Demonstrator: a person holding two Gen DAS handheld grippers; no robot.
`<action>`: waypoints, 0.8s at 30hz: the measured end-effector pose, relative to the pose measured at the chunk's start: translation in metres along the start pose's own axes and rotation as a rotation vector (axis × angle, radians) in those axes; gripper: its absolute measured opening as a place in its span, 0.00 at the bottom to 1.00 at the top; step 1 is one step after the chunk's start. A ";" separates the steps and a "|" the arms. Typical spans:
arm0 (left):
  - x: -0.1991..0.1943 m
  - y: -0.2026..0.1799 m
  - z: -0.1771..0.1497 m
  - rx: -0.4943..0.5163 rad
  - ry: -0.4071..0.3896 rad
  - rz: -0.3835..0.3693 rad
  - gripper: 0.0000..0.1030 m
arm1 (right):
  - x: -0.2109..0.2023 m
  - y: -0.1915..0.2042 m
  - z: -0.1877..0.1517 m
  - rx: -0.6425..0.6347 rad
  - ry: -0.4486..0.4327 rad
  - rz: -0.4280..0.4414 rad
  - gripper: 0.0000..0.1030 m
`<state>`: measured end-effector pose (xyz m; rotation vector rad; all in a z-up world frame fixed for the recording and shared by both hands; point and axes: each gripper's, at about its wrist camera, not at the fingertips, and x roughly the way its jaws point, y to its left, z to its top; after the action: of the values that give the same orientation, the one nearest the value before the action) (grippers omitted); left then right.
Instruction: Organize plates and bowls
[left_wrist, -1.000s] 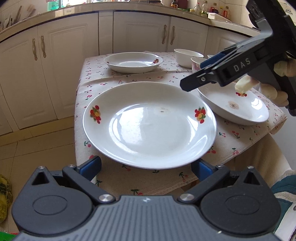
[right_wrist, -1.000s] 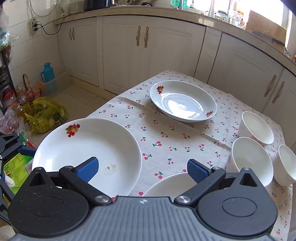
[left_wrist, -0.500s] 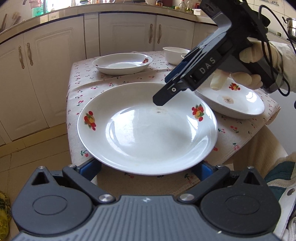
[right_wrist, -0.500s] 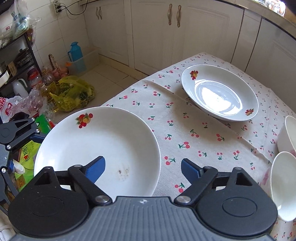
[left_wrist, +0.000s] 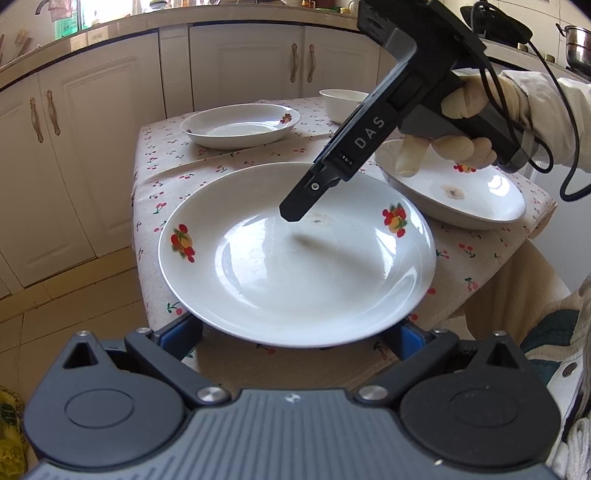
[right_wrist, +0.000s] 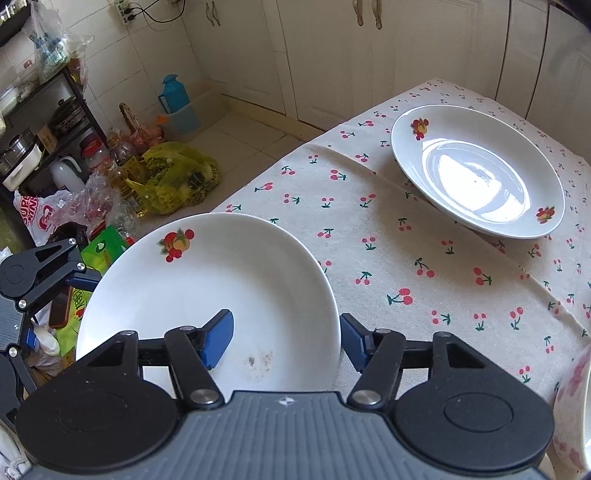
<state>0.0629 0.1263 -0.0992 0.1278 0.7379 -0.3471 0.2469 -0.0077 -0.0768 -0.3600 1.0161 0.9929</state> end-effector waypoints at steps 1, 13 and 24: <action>0.000 0.000 0.000 0.003 0.001 0.000 0.99 | 0.001 -0.001 0.000 0.004 0.001 0.006 0.66; 0.000 -0.001 0.003 0.012 0.000 -0.010 0.99 | 0.001 -0.002 0.001 0.020 -0.005 0.049 0.66; 0.012 0.006 0.020 0.005 0.014 -0.035 0.99 | -0.008 -0.011 0.008 0.038 -0.038 0.031 0.66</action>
<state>0.0855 0.1237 -0.0930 0.1224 0.7540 -0.3821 0.2587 -0.0121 -0.0681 -0.2938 1.0075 1.0035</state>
